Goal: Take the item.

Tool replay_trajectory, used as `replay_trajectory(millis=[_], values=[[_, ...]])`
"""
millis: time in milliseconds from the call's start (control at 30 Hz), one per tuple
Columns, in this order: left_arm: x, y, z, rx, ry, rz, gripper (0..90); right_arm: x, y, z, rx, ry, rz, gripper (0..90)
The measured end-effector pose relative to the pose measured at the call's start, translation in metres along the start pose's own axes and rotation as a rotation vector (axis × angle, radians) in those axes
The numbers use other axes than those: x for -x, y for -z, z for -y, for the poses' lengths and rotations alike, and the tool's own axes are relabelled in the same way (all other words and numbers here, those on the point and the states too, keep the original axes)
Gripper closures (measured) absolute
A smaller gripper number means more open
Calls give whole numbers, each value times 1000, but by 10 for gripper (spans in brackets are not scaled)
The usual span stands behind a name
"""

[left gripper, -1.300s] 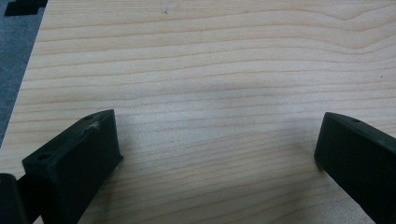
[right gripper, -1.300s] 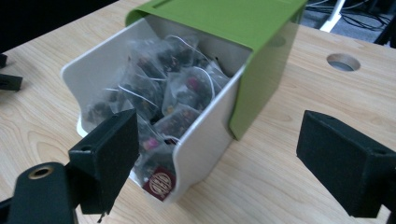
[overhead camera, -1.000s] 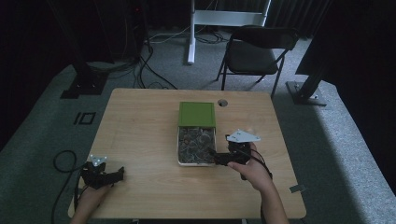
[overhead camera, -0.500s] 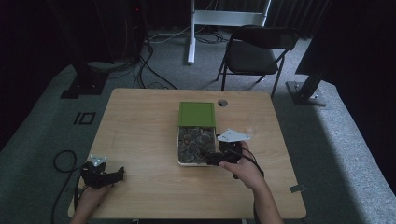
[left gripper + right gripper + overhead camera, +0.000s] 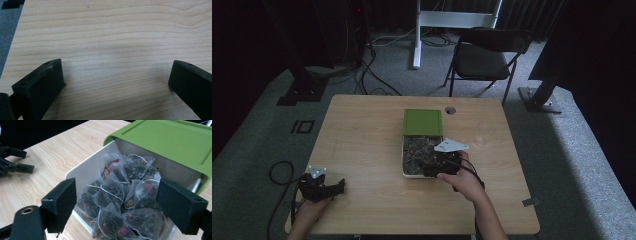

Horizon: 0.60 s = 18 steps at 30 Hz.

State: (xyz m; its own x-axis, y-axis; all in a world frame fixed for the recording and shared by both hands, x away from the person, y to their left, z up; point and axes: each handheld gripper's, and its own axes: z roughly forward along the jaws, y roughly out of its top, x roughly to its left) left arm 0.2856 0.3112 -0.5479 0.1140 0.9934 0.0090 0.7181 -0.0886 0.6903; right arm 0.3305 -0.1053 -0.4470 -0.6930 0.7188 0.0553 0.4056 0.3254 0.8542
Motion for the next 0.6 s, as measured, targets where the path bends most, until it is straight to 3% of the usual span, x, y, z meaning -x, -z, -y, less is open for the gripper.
replay_trajectory(millis=[333, 600], values=[[0, 0, 0, -2, -2, 0, 5, -10, -15, -3, -4, -5, 7, 200], [0, 0, 0, -2, -2, 0, 5, -15, -26, -2, -9, -7, 44, 225]])
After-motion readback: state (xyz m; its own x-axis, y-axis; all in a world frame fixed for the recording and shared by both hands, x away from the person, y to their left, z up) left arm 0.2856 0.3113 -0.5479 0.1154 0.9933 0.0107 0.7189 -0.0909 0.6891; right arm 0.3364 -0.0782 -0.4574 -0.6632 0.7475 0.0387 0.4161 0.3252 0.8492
